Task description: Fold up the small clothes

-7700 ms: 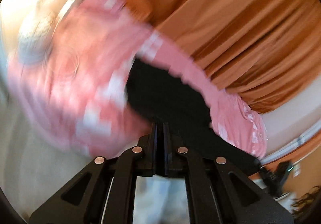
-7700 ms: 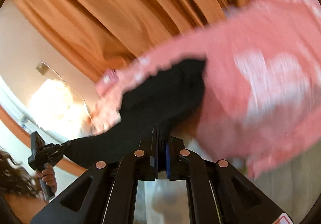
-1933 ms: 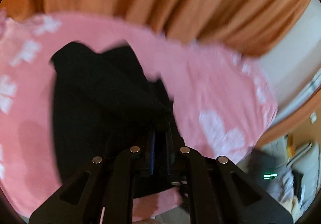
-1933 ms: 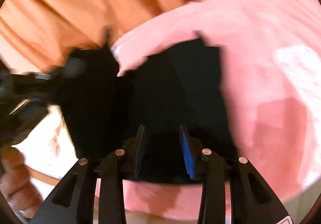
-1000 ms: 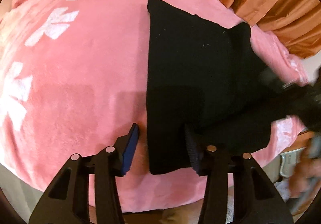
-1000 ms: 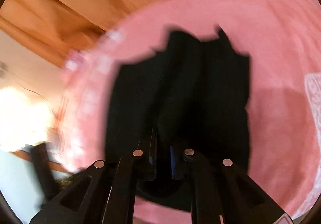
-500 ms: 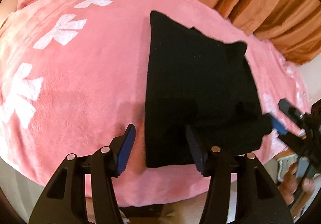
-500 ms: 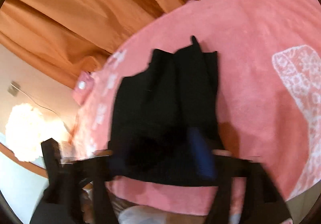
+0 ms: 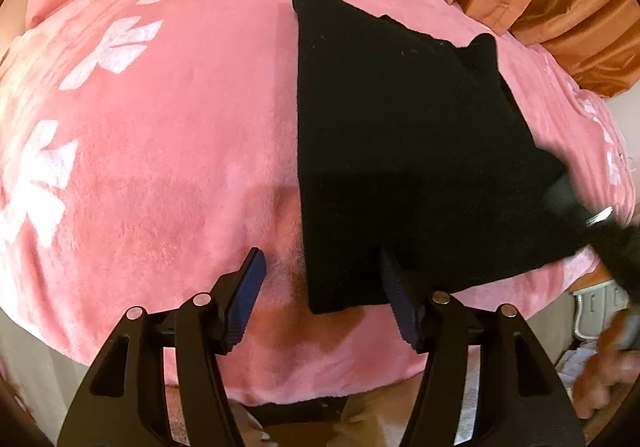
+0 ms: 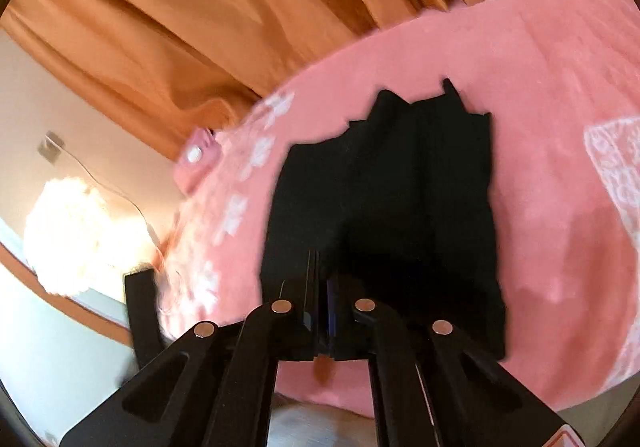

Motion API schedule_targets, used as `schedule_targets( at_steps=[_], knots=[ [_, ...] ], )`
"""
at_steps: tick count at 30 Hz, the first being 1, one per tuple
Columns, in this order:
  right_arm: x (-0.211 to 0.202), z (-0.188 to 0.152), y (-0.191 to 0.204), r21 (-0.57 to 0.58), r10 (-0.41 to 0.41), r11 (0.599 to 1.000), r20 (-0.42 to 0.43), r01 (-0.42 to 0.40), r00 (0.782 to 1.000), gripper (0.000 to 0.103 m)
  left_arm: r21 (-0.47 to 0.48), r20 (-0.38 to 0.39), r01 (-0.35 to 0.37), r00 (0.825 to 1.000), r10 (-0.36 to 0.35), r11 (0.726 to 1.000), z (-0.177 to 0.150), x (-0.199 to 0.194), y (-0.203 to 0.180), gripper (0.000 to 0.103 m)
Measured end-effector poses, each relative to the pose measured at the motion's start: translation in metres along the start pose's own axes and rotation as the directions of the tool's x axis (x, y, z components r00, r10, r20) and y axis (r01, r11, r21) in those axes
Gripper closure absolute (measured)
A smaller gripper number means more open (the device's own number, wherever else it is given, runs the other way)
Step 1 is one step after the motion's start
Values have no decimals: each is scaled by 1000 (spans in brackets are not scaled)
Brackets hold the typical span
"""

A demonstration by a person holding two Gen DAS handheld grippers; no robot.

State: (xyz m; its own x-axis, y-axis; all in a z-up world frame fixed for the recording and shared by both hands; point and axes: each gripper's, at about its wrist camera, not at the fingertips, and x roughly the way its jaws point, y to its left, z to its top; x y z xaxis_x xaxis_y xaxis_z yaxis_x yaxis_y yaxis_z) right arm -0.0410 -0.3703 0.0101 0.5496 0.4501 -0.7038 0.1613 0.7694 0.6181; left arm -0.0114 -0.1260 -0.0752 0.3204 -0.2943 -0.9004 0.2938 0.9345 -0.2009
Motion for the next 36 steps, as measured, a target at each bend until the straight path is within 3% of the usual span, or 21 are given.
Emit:
schedule_targets(
  at_steps=[1,4,5,8,9,11,12,15,16,17,18,20,22,23,25,28,30,33,36],
  knots=[
    [14,-8,-12,1,-48,999,-49,48,998,100,6,0,-4,1000,4,1000,-3,0,-1,44],
    [3,-18,-20,53,-7,999,-26,8,1000,100,-6,11,13,1000,-13,1000,-3,-10,-2,46],
    [-8,-16,-14,39,-26,999,10,25,1000,91,-10,21,24,1000,-23,1000,-3,-16,-1,46],
    [-38,10,5,-14,-22,1000,118,24,993,82,-32,60,43,997,-41,999,2,-31,4,45],
    [-41,20,8,-21,-26,999,137,29,990,75,-39,71,48,997,-45,998,6,-33,5,44],
    [-31,48,17,-44,-45,998,163,53,986,36,-51,81,49,996,-44,998,14,-33,4,42],
    [-18,63,20,-52,-58,996,158,67,986,34,-54,81,48,996,-44,997,16,-32,3,42],
    [36,91,23,-49,-96,994,80,100,992,34,-52,82,46,996,-42,998,24,-26,-2,42],
    [49,97,22,-56,-88,994,52,91,995,49,-51,81,43,996,-39,998,26,-23,-4,42],
    [63,105,18,-55,-78,995,20,79,997,91,-51,81,40,996,-36,998,28,-22,-6,42],
    [61,112,17,-29,-24,999,24,24,999,90,-52,83,38,996,-34,998,29,-21,-7,42],
    [41,116,24,-38,42,999,113,-38,993,91,-48,87,24,996,-20,999,33,-18,-6,41],
    [22,114,15,-31,30,999,190,-25,981,91,-37,69,14,998,-12,999,34,-9,-5,38],
    [29,112,4,-7,5,1000,172,-4,985,91,-43,57,23,998,-21,999,33,-4,-3,36],
    [59,102,-26,51,-56,997,34,54,998,91,-64,29,32,999,-30,997,31,6,0,36],
    [28,86,-22,74,-10,997,85,4,996,80,-67,31,25,999,-23,997,28,7,2,36],
    [0,66,-8,33,25,999,128,-29,991,80,-56,32,16,999,-14,998,28,6,2,36],
    [-12,19,-1,20,36,999,75,-37,997,68,-51,30,7,1000,-6,999,26,6,2,36],
    [7,-8,6,-4,-26,1000,-12,26,1000,61,-39,34,-17,999,18,999,23,5,-3,36]
  ],
)
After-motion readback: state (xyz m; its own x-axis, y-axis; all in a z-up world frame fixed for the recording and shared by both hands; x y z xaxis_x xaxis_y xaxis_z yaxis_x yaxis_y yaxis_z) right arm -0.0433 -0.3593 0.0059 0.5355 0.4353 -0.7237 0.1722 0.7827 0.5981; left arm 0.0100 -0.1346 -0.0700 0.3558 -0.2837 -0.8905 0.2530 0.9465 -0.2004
